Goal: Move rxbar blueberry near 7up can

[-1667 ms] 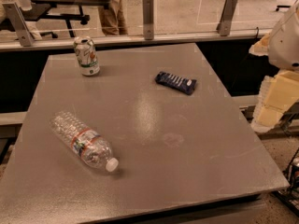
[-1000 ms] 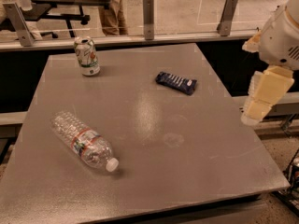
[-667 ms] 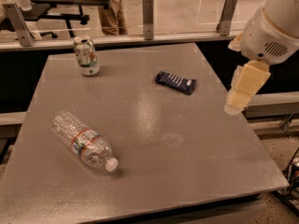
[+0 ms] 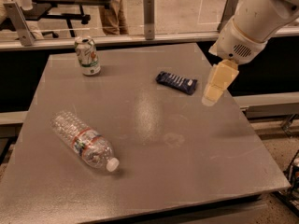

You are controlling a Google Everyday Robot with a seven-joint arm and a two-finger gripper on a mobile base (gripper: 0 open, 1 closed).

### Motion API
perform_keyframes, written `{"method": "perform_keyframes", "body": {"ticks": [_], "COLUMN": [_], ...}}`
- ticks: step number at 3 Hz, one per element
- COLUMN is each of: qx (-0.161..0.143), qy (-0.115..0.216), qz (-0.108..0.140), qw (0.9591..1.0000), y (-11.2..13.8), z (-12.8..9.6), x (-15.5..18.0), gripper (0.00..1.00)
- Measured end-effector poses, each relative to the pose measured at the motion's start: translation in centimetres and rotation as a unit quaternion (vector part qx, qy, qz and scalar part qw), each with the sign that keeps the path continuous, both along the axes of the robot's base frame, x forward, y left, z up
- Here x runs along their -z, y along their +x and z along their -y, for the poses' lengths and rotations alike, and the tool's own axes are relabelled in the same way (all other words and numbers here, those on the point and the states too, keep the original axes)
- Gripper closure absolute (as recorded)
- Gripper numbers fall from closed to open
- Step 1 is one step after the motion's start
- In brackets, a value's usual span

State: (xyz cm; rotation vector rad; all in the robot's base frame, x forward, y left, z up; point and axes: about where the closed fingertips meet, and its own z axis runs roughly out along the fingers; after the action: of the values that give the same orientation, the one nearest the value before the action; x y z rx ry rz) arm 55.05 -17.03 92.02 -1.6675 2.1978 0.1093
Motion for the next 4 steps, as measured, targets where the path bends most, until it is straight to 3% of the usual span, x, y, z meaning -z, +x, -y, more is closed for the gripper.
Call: {"method": "perform_keyframes", "body": {"ticks": [1,4], "qx": [0.003,0.020], "qy": [0.022,0.037], "qz": [-0.007,-0.050], "qw": [0.9997,0.9979], "y": [4.0,9.7], "z": [-2.0,-5.1], "x": [2.5,8.1], "gripper": [0.00,0.03]}}
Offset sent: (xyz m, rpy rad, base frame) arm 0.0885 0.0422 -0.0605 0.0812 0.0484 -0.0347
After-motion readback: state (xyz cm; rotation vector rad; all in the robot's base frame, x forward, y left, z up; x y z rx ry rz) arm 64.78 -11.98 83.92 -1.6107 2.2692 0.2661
